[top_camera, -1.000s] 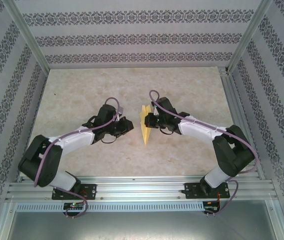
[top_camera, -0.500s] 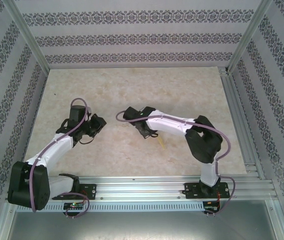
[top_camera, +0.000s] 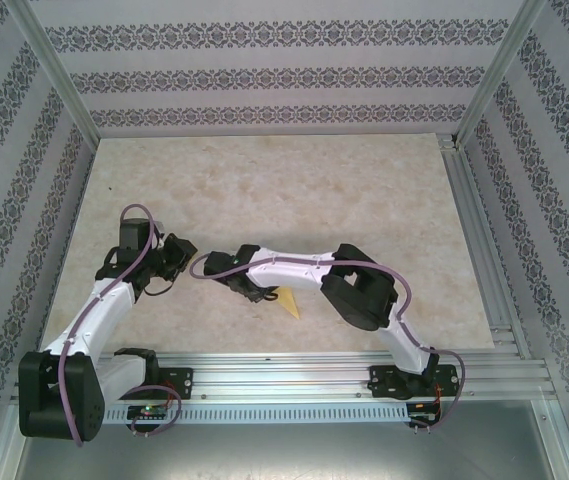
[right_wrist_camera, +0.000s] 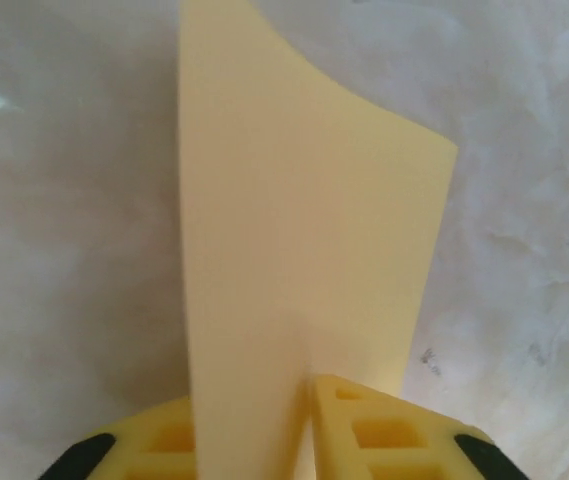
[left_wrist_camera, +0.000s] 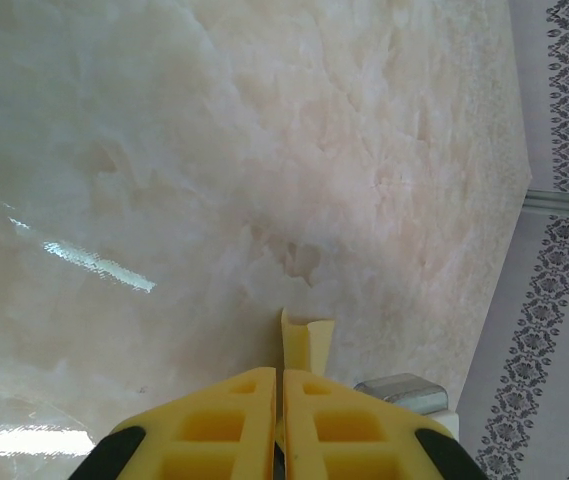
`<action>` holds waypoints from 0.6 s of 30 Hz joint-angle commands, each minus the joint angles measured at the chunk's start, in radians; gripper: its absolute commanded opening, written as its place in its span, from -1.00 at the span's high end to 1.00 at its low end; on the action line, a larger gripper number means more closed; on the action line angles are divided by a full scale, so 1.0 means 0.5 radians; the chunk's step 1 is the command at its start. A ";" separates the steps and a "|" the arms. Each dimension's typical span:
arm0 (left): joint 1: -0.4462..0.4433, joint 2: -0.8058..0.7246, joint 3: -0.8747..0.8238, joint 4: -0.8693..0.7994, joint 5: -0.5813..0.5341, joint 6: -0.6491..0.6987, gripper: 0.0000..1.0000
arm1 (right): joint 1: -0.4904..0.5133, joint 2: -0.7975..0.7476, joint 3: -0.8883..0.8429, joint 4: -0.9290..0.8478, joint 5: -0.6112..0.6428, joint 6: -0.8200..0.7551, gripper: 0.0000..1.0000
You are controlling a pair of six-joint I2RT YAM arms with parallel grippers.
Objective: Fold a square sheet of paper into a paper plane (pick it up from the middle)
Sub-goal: Turn over the paper at the center of the table.
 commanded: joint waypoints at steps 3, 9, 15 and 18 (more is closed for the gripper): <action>0.022 -0.050 0.030 -0.070 0.033 0.077 0.73 | -0.006 -0.201 -0.063 0.169 -0.167 0.070 0.11; 0.022 -0.057 0.016 -0.069 0.078 0.127 0.60 | -0.010 -0.619 -0.299 0.390 -0.446 -0.005 -0.32; -0.016 -0.036 -0.040 -0.015 0.183 0.120 0.33 | -0.012 -0.973 -0.781 0.724 -0.611 0.003 -0.25; -0.070 -0.018 -0.068 -0.015 0.174 0.106 0.26 | 0.030 -1.068 -0.960 0.889 -0.703 -0.075 -0.12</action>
